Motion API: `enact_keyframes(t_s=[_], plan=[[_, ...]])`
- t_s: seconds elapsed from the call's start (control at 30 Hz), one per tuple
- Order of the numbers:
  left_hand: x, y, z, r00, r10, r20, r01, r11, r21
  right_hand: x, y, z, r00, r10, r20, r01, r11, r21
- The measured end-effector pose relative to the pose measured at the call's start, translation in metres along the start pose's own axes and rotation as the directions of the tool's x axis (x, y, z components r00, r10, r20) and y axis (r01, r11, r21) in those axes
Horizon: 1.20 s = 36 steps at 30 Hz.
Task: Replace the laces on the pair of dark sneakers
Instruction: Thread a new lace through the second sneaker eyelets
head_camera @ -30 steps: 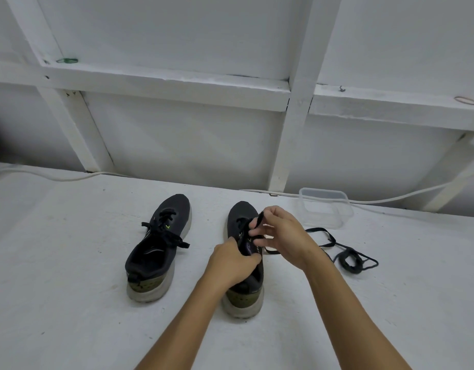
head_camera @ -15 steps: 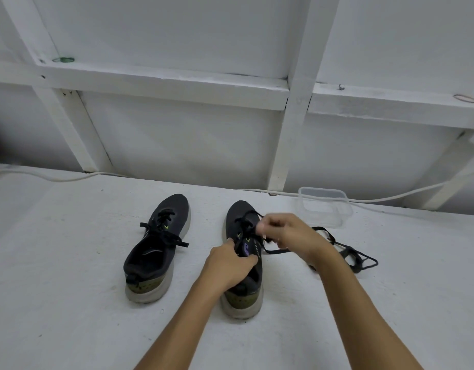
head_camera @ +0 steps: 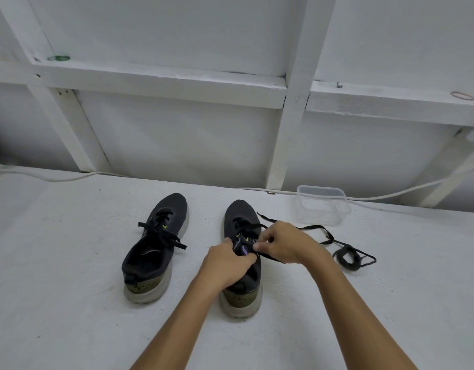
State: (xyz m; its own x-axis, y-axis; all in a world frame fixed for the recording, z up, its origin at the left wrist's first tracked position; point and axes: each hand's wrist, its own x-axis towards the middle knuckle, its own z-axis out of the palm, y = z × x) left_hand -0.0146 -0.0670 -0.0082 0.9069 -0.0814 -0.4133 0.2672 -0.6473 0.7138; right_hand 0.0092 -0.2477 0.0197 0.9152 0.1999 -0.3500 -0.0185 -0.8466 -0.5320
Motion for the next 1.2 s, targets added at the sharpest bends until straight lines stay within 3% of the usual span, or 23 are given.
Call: enact_keyframes(t_s=[0.07, 0.13, 0.17, 0.23, 0.3, 0.33, 0.4, 0.43, 0.47, 0.5, 0.53, 0.6, 0.63, 0.67, 0.83, 0.97, 1.03, 1.13, 1.2], plan=[[0.0, 0.0, 0.0, 1.0, 0.001, 0.005, -0.001, 1.0, 0.01, -0.005, 0.0, -0.008, 0.998, -0.052, 0.042, 0.048, 0.995, 0.09], [0.001, 0.0, 0.0, 1.0, 0.004, 0.009, -0.005, 1.0, 0.021, -0.013, -0.005, -0.017, 0.991, -0.135, -0.021, 0.131, 0.9, 0.415], [0.001, 0.0, 0.0, 1.0, 0.006, 0.008, -0.007, 1.0, 0.022, -0.016, -0.007, -0.022, 0.983, -0.164, -0.087, 0.183, 0.784, 0.594], [0.001, 0.0, 0.0, 1.0, 0.011, 0.008, -0.011, 1.0, 0.024, -0.019, -0.01, -0.035, 0.96, -0.165, -0.226, 0.277, 0.44, 0.855], [0.002, -0.001, -0.001, 1.0, 0.013, 0.012, -0.014, 1.0, 0.024, -0.022, -0.01, -0.047, 0.947, -0.062, -0.315, 0.32, 0.099, 0.942], [0.002, -0.001, -0.001, 1.0, 0.013, 0.012, -0.013, 1.0, 0.026, -0.023, -0.009, -0.052, 0.939, 0.01, -0.343, 0.343, -0.023, 0.939], [0.001, -0.001, -0.001, 1.0, 0.011, 0.012, -0.011, 1.0, 0.029, -0.025, -0.004, -0.058, 0.921, 0.12, -0.372, 0.388, -0.164, 0.907], [0.001, 0.0, -0.001, 1.0, 0.011, 0.01, -0.012, 1.0, 0.026, -0.025, -0.002, -0.059, 0.914, 0.153, -0.377, 0.401, -0.178, 0.899], [0.0, 0.0, -0.001, 1.0, 0.01, 0.007, -0.01, 1.0, 0.021, -0.025, 0.0, -0.06, 0.908, 0.179, -0.379, 0.403, -0.129, 0.906], [0.0, 0.001, -0.001, 1.0, 0.006, 0.004, -0.006, 1.0, 0.019, -0.024, 0.0, -0.06, 0.901, 0.208, -0.38, 0.388, 0.003, 0.922], [-0.001, 0.001, -0.001, 1.0, 0.003, -0.002, -0.003, 1.0, 0.021, -0.023, 0.0, -0.058, 0.89, 0.237, -0.389, 0.338, 0.229, 0.913], [-0.002, 0.001, -0.002, 1.0, 0.002, -0.005, -0.002, 1.0, 0.025, -0.022, 0.001, -0.048, 0.887, 0.23, -0.4, 0.131, 0.706, 0.696], [-0.002, 0.001, -0.002, 1.0, 0.001, -0.004, -0.001, 1.0, 0.023, -0.02, 0.003, -0.04, 0.901, 0.202, -0.383, 0.048, 0.833, 0.552], [-0.002, 0.001, -0.002, 1.0, -0.002, -0.002, 0.002, 1.0, 0.024, -0.018, 0.004, -0.031, 0.922, 0.163, -0.351, 0.016, 0.89, 0.455], [-0.002, 0.002, -0.002, 1.0, -0.009, -0.004, 0.009, 1.0, 0.024, -0.003, -0.002, 0.013, 0.965, -0.094, -0.246, 0.134, 0.98, 0.149], [-0.004, 0.003, -0.002, 1.0, -0.016, -0.012, 0.016, 0.999, 0.035, 0.002, -0.007, 0.026, 0.975, -0.091, -0.201, 0.112, 0.989, 0.092], [-0.004, 0.005, -0.003, 1.0, -0.01, -0.004, 0.011, 0.999, 0.044, 0.001, -0.009, 0.022, 0.981, -0.097, -0.166, 0.136, 0.96, 0.244], [-0.003, 0.005, -0.003, 1.0, -0.011, 0.008, 0.01, 0.999, 0.038, -0.008, -0.008, 0.004, 0.976, -0.058, -0.208, 0.173, 0.787, 0.592], [-0.003, 0.004, -0.003, 1.0, -0.011, 0.009, 0.011, 0.999, 0.034, -0.012, -0.006, -0.002, 0.979, -0.047, -0.2, 0.166, 0.754, 0.635]])
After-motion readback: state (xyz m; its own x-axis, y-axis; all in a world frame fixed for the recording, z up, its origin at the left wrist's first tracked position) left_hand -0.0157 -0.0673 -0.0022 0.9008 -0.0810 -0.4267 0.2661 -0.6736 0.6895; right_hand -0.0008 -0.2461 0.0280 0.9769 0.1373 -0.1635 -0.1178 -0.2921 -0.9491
